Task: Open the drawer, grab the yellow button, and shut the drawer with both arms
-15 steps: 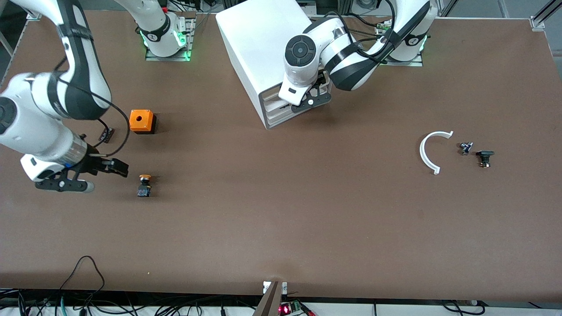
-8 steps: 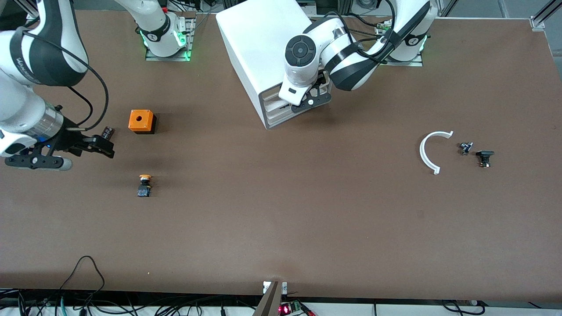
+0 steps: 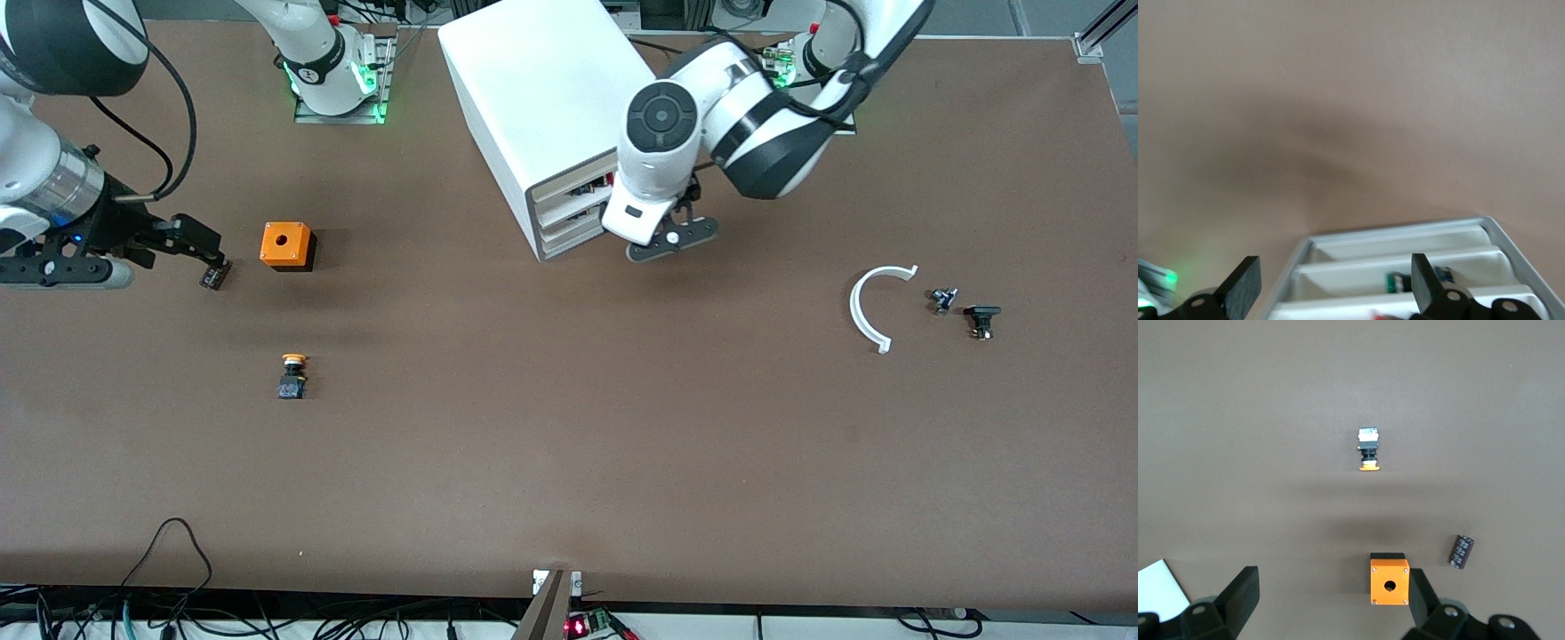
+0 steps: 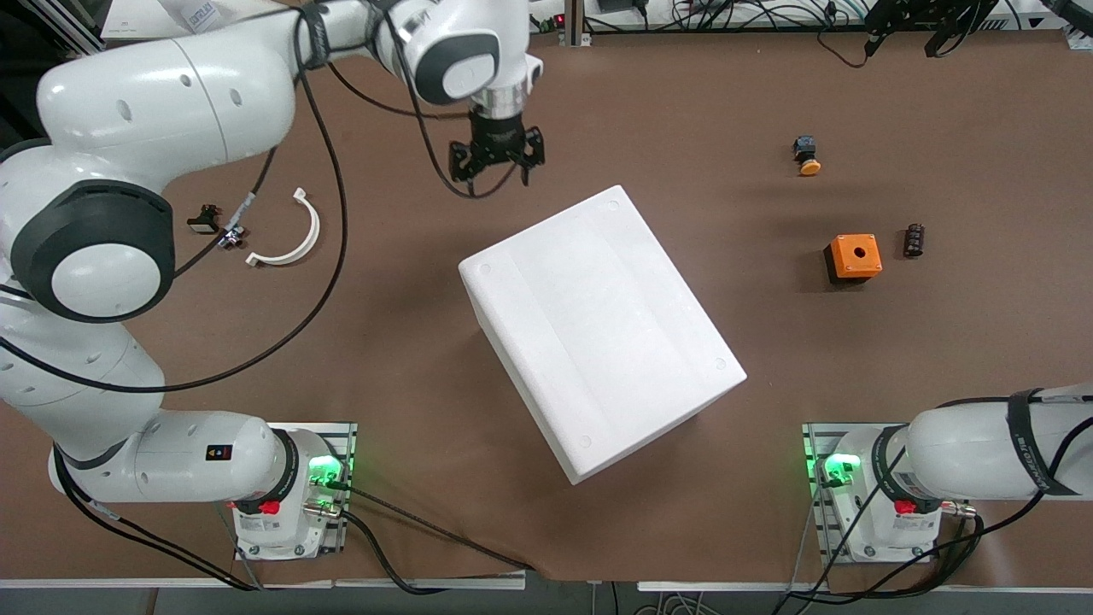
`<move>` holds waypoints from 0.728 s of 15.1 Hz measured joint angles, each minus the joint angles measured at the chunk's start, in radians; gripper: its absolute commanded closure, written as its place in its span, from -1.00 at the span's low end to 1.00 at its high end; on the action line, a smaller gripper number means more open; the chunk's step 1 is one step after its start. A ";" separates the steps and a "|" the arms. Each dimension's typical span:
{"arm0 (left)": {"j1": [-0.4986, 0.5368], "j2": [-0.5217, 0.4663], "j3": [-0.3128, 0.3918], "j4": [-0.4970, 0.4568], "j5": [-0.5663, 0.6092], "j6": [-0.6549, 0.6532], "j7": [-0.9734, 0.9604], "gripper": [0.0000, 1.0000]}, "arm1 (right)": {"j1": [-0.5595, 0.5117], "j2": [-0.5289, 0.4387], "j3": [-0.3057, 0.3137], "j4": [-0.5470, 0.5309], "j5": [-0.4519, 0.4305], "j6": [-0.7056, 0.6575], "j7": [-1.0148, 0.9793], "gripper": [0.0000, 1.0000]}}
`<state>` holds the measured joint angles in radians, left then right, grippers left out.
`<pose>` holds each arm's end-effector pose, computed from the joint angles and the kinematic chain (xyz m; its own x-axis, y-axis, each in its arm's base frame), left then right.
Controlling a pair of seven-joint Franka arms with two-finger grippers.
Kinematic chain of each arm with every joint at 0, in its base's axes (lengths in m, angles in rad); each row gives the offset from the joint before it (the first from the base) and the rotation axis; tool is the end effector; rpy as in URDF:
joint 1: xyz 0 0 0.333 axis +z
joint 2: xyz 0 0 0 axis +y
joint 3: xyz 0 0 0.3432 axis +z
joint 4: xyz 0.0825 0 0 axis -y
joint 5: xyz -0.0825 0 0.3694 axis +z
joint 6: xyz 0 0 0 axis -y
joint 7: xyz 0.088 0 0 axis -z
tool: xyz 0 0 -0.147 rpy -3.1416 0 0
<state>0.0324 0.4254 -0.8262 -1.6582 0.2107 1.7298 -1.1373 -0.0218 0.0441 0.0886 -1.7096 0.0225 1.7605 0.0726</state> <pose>0.4797 -0.3751 0.4020 0.9344 0.3022 -0.1886 0.2789 -0.9500 -0.1406 0.5634 0.0397 0.5399 0.9999 -0.0101 0.0050 -0.0100 -0.9996 -0.0264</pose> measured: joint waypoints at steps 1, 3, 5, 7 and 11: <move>0.019 -0.002 0.000 0.026 0.014 -0.034 0.044 -0.98 | -0.001 -0.004 0.000 0.007 0.000 -0.014 0.003 -0.99; 0.058 -0.005 0.000 0.072 0.029 -0.081 0.127 -0.98 | -0.004 -0.007 0.000 0.021 0.000 -0.039 0.015 -0.98; 0.095 -0.009 0.000 0.110 0.031 -0.115 0.207 -0.98 | -0.008 -0.014 0.000 0.028 -0.001 -0.046 0.022 -0.99; 0.132 -0.019 -0.001 0.157 0.031 -0.154 0.317 -0.98 | -0.010 -0.018 0.000 0.040 -0.001 -0.051 0.027 -0.99; 0.212 -0.070 0.003 0.222 0.032 -0.211 0.573 -0.98 | -0.010 -0.019 0.000 0.072 -0.001 -0.059 0.029 -0.99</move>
<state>0.2448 0.3557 -0.8229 -1.4363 0.2423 1.5187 -0.5647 -0.0320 0.0255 0.0890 -1.6373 0.0216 1.7013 0.1014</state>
